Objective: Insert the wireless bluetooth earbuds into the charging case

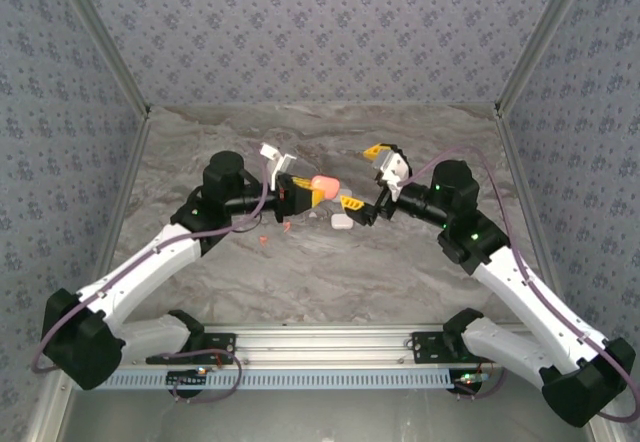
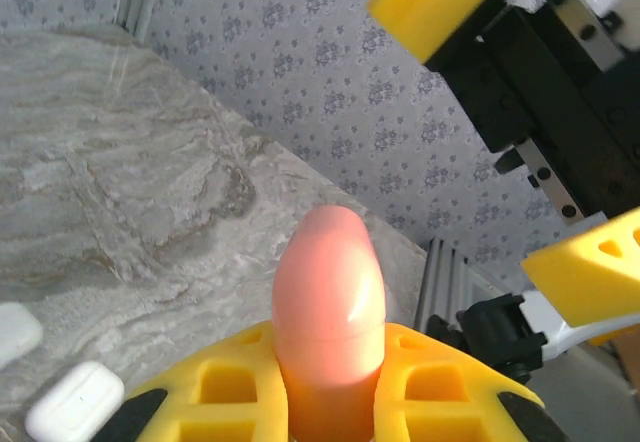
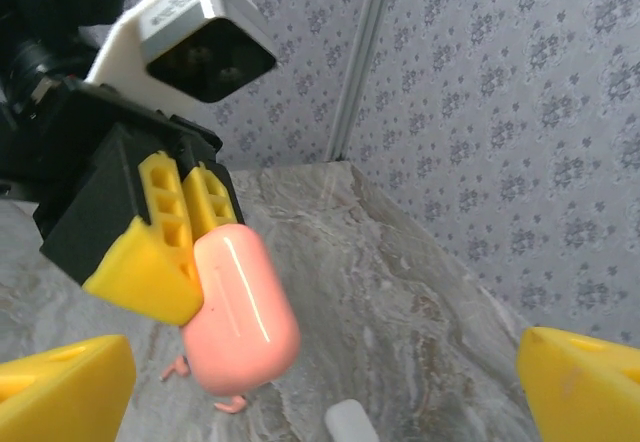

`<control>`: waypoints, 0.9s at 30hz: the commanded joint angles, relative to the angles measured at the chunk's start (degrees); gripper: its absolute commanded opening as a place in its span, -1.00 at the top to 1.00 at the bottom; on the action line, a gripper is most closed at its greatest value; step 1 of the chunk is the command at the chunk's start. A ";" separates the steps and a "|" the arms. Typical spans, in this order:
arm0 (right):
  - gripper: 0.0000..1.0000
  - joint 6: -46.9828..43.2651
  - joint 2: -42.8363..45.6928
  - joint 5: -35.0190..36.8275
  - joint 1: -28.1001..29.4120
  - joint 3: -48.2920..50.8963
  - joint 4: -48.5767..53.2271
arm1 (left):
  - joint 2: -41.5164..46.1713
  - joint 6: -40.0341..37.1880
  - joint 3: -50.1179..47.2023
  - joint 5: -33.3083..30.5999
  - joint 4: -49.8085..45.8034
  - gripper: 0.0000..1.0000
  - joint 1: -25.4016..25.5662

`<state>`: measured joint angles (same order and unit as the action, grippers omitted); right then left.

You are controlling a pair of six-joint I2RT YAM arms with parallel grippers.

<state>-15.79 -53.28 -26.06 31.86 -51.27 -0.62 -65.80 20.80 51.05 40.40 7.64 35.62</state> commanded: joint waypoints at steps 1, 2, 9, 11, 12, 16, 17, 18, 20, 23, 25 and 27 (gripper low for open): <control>-1.00 6.09 -0.66 -2.24 -0.16 -0.02 -1.80 | 3.06 -5.95 -0.67 -2.70 4.01 1.00 1.53; -1.00 6.12 -1.10 -1.91 -0.16 -0.27 -1.87 | 3.42 -6.43 -0.92 -2.74 4.20 1.00 1.79; -1.00 5.51 -4.92 -0.70 -0.13 -3.13 -0.24 | 4.28 -7.73 -0.97 -2.35 3.45 1.00 2.37; -1.00 5.59 -5.50 0.45 -0.13 -3.55 0.00 | 4.45 -8.17 -1.02 -2.19 3.36 1.00 2.56; -1.00 5.64 -5.76 0.95 -0.21 -3.94 0.51 | 4.54 -8.43 -0.96 -2.27 3.07 1.00 2.70; -1.00 6.01 -6.70 1.62 -0.96 -5.93 2.52 | 4.39 -10.14 -0.01 -2.52 0.51 1.00 2.97; -1.00 6.04 -7.00 1.59 -1.16 -6.40 2.82 | 4.37 -10.49 0.07 -2.50 0.21 1.00 3.04; -1.00 6.04 -7.31 1.73 -1.33 -6.88 3.26 | 4.37 -10.83 0.11 -2.52 -0.06 1.00 3.13; -1.00 6.04 -7.95 2.08 -1.68 -7.72 3.95 | 4.43 -11.27 0.19 -2.55 -0.34 1.00 3.23; -1.00 5.39 -8.85 3.37 -1.89 -9.09 5.48 | 4.45 -11.39 0.19 -3.13 -0.70 1.00 3.22; -1.00 5.24 -9.13 3.44 -2.04 -9.54 5.71 | 4.45 -11.39 0.11 -3.14 -0.61 1.00 3.26; -1.00 5.37 -9.13 3.05 -2.07 -9.81 5.63 | 4.45 -11.26 -0.03 -3.36 -0.59 1.00 3.29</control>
<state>-10.92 -62.17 -23.83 30.11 -58.94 3.46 -62.65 10.90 50.04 36.38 6.70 38.44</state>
